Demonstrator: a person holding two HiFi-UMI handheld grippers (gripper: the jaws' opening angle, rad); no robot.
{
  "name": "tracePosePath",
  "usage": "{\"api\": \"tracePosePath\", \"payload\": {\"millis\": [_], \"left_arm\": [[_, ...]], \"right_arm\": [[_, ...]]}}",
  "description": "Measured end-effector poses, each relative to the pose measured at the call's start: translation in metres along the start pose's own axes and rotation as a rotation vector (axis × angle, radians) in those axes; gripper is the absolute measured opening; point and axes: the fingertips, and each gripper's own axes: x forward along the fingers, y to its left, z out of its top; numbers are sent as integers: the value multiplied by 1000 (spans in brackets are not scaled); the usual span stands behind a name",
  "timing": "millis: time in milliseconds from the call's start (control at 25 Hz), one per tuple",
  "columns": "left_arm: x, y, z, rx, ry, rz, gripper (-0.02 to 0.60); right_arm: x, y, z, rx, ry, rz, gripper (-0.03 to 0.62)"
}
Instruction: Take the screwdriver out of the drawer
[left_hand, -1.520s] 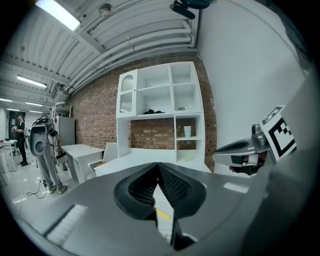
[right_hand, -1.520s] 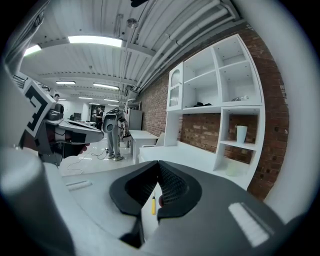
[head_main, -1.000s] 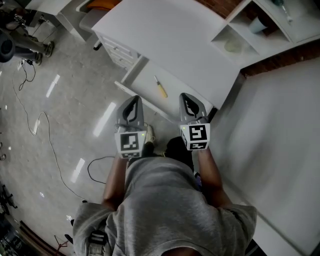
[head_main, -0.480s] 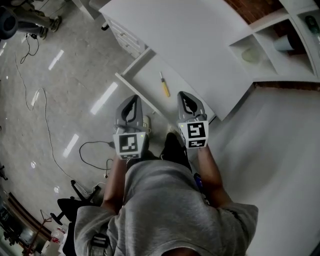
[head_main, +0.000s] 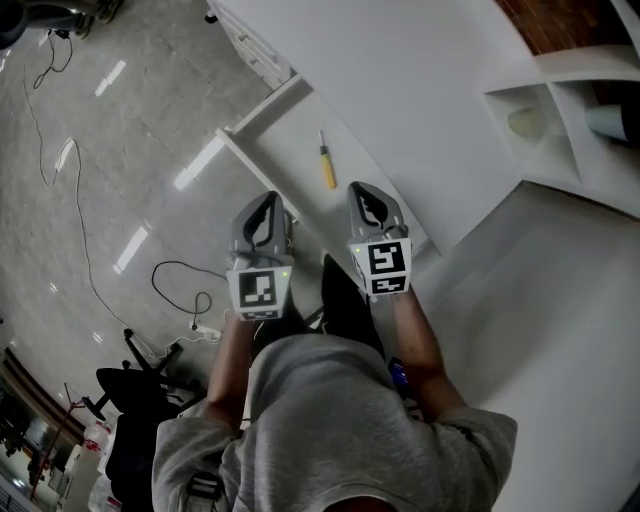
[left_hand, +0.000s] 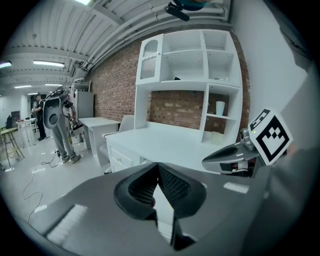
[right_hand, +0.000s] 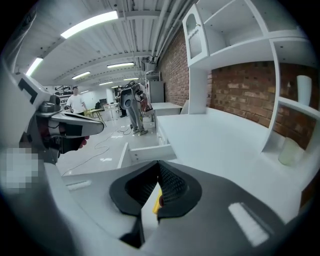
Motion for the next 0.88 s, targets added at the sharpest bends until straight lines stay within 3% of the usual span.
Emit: {"api": "tracePosePath", "payload": {"millis": [400,880], "left_arm": [[46,10,-65,-28,88,16,12],[90,17,-114,-77,153,5,12]], "right_arm": [[67,-1,-56,0,93,75,3],[129,-11,-113,25,213,85,4]]}}
